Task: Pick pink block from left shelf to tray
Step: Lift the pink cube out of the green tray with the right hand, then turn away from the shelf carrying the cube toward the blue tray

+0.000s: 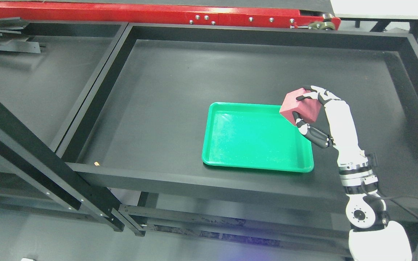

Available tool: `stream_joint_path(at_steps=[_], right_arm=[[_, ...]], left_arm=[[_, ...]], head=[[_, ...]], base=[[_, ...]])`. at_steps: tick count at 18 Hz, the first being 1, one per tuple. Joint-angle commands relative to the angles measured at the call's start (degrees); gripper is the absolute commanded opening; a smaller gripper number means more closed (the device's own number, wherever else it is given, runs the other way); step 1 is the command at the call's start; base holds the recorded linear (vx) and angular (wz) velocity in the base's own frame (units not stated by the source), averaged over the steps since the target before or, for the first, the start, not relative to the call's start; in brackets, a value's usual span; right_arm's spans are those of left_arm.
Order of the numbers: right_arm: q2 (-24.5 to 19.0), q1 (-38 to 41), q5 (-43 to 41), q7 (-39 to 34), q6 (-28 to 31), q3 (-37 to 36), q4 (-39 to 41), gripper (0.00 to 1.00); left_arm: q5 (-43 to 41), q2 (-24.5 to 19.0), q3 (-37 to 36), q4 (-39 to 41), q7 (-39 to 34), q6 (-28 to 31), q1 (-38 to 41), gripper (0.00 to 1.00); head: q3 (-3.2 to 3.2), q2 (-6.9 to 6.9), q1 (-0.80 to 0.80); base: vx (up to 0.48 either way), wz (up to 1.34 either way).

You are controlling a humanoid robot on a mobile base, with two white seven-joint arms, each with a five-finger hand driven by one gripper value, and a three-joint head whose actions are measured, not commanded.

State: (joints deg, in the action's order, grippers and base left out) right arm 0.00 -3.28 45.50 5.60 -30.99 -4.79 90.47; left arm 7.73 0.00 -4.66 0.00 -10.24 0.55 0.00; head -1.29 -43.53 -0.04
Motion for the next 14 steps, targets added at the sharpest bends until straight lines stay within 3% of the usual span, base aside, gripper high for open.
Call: stream_joint_path(at_steps=[1,7,14], right_arm=[[1.0,0.3,-0.1,-0.1,0.1,-0.3,0.1,0.05],[1.0,0.4,-0.1,-0.1,0.1,-0.3,0.1,0.05],[1.0,0.4,-0.1,-0.1,0.1,-0.3,0.1,0.05]], left_arm=[[0.0,-1.0,0.0,1.0,0.0,0.0,-1.7,1.00],[0.0,-1.0,0.0,1.0,0.0,0.0,-1.8,1.00],[0.0,-1.0,0.0,1.0,0.0,0.0,-1.7,1.00]], head=[[0.00,0.00,0.00],[0.00,-0.05,0.00],[0.00,-0.07,0.00]], base=[[-0.140,-0.13],[-0.126,-0.08],[-0.148,0.48]])
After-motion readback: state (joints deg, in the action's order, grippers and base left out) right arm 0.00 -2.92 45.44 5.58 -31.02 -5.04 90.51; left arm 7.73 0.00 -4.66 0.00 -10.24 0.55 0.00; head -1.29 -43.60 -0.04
